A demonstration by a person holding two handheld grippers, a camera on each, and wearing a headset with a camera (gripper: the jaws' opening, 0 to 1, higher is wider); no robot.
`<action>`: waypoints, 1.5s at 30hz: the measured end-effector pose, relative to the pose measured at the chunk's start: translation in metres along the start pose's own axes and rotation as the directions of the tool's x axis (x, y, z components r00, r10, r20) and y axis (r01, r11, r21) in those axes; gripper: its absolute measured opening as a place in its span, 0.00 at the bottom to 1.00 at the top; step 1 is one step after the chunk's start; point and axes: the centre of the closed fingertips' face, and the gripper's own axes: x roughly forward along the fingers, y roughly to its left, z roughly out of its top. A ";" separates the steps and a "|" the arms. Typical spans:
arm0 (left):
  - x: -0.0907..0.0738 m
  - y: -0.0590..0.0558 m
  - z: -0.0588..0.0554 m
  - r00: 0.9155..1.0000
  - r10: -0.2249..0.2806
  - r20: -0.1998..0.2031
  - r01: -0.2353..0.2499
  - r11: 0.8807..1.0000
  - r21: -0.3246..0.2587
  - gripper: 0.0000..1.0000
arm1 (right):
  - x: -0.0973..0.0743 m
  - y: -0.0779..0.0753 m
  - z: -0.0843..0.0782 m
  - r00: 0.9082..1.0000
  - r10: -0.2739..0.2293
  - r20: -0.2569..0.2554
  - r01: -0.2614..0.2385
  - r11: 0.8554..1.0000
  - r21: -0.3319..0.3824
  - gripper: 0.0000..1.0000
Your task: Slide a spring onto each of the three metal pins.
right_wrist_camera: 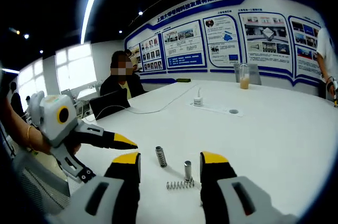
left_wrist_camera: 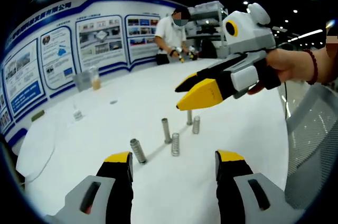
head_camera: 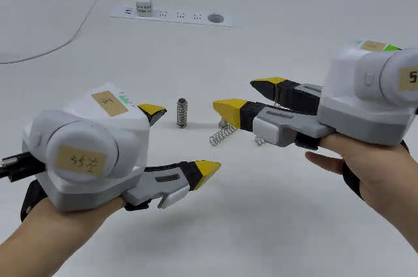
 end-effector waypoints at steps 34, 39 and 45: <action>0.062 -0.006 -0.017 0.992 -0.081 -0.095 0.084 0.996 0.025 0.35 | -0.058 -0.022 -0.029 1.000 -0.022 0.021 0.021 0.998 0.051 0.55; 0.068 -0.005 -0.024 0.989 -0.080 -0.124 0.085 0.996 0.036 0.30 | -0.060 -0.023 -0.032 0.999 -0.036 0.022 0.035 0.997 0.064 0.54; 0.074 -0.003 -0.028 0.987 -0.095 -0.129 0.097 0.995 0.011 0.24 | -0.063 -0.024 -0.038 0.999 -0.044 0.000 0.044 0.997 0.064 0.54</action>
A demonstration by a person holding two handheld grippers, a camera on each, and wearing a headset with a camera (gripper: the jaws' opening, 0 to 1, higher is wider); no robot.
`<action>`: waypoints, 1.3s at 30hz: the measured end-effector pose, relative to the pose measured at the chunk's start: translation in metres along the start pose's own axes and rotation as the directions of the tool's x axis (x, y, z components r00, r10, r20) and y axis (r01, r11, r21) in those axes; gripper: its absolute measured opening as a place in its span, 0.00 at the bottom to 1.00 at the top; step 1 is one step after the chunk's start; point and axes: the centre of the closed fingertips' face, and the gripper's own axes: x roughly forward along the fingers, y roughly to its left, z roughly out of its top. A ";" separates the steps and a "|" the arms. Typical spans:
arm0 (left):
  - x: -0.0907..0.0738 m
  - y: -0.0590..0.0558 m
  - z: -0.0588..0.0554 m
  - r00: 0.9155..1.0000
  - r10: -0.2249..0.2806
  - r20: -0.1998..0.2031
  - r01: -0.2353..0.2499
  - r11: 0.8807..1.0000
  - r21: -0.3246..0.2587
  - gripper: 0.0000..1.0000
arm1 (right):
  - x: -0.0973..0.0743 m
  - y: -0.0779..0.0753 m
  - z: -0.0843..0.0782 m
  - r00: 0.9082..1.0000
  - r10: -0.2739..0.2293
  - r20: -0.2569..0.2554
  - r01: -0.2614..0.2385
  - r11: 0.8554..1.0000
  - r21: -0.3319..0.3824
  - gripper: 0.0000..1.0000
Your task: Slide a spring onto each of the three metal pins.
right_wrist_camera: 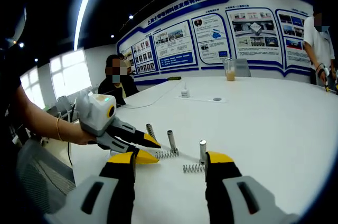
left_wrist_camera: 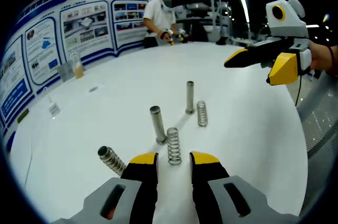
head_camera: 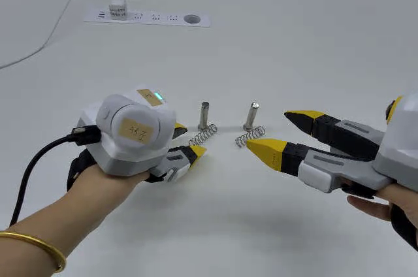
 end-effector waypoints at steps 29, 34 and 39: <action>0.008 -0.001 -0.003 0.998 -0.027 -0.049 0.032 0.995 0.098 0.11 | -0.006 -0.007 -0.014 0.998 -0.024 -0.051 0.024 1.000 0.009 0.63; 0.005 -0.003 -0.004 0.998 -0.030 -0.055 0.037 0.991 0.127 0.10 | -0.006 -0.009 -0.014 0.998 -0.032 -0.054 0.033 0.999 0.021 0.63; -0.001 -0.007 -0.002 0.998 -0.042 -0.040 0.047 0.989 0.138 0.10 | -0.007 -0.010 -0.013 0.998 -0.037 -0.050 0.039 0.998 0.040 0.63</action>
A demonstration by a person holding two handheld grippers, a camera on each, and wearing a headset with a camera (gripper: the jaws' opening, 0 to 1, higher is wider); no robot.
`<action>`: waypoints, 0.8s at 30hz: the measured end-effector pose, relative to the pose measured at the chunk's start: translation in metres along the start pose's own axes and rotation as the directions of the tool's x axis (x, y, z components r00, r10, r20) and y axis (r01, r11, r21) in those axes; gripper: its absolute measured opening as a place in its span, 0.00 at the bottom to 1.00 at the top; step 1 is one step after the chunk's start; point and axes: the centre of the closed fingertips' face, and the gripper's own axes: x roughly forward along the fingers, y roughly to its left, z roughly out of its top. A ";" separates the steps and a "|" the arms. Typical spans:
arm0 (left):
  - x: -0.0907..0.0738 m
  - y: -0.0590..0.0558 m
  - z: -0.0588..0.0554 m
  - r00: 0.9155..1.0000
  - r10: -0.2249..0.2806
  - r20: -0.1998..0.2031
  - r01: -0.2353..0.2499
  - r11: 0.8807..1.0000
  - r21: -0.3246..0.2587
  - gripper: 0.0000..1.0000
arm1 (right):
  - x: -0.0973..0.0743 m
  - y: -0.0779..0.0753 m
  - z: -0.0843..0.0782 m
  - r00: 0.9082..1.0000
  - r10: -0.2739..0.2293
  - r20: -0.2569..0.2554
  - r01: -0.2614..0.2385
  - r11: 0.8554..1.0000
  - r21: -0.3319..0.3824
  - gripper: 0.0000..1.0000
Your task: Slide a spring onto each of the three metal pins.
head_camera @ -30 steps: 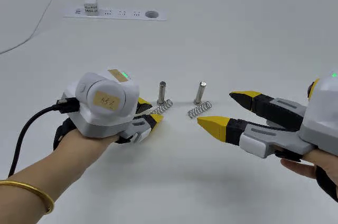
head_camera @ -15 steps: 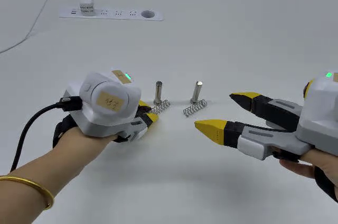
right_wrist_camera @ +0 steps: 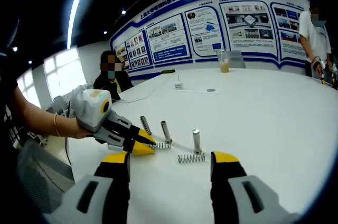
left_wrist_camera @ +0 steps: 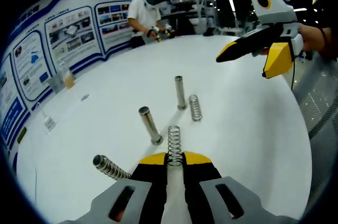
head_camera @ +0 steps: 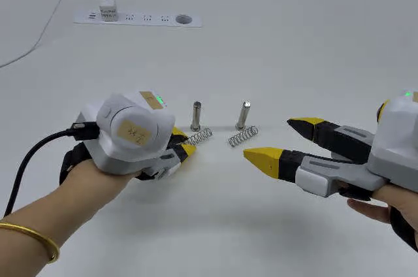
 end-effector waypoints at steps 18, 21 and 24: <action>-0.037 -0.009 0.038 0.989 0.014 0.148 -0.011 1.000 -0.021 0.10 | 0.001 0.004 0.022 0.997 0.021 0.071 -0.028 0.995 0.098 0.58; -0.043 -0.012 0.045 0.984 0.018 0.175 -0.014 1.000 -0.023 0.10 | 0.003 0.009 0.028 0.995 0.039 0.089 -0.050 0.991 0.122 0.57; -0.048 -0.014 0.050 0.980 0.021 0.200 -0.016 0.999 -0.027 0.10 | 0.005 0.013 0.032 0.993 0.057 0.104 -0.071 0.988 0.139 0.55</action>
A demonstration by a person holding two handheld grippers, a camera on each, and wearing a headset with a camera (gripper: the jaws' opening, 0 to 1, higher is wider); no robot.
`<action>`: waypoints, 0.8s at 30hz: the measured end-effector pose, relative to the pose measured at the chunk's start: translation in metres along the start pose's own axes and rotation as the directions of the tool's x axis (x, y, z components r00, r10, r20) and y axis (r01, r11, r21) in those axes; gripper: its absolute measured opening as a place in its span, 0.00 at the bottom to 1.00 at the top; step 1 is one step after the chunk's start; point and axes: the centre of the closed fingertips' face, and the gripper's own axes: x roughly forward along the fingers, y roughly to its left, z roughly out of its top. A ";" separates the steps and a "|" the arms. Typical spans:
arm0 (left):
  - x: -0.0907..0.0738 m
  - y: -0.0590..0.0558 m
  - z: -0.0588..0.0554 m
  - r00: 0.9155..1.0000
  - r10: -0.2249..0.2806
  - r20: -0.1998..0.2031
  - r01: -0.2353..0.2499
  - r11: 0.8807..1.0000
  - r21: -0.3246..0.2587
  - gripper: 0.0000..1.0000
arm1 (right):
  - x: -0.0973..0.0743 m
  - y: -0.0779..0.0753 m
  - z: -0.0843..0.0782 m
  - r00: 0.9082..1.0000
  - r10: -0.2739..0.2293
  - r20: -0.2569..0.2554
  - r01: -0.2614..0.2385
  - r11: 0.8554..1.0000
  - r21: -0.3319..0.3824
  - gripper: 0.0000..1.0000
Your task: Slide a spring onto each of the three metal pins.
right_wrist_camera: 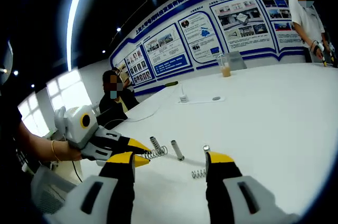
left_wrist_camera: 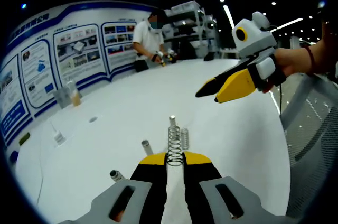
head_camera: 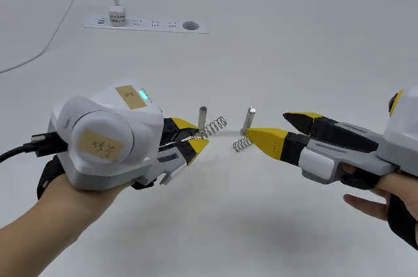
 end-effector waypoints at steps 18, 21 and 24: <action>-0.013 -0.010 0.019 0.992 -0.002 0.123 0.017 0.993 -0.115 0.10 | 0.018 0.026 0.009 0.992 0.116 0.059 -0.125 0.976 0.179 0.35; -0.015 -0.011 0.021 0.991 -0.002 0.135 0.019 0.992 -0.124 0.10 | 0.021 0.029 0.009 0.989 0.132 0.064 -0.143 0.967 0.209 0.31; -0.016 -0.012 0.025 0.988 -0.002 0.152 0.021 0.991 -0.129 0.10 | 0.023 0.031 0.009 0.988 0.141 0.067 -0.153 0.961 0.232 0.31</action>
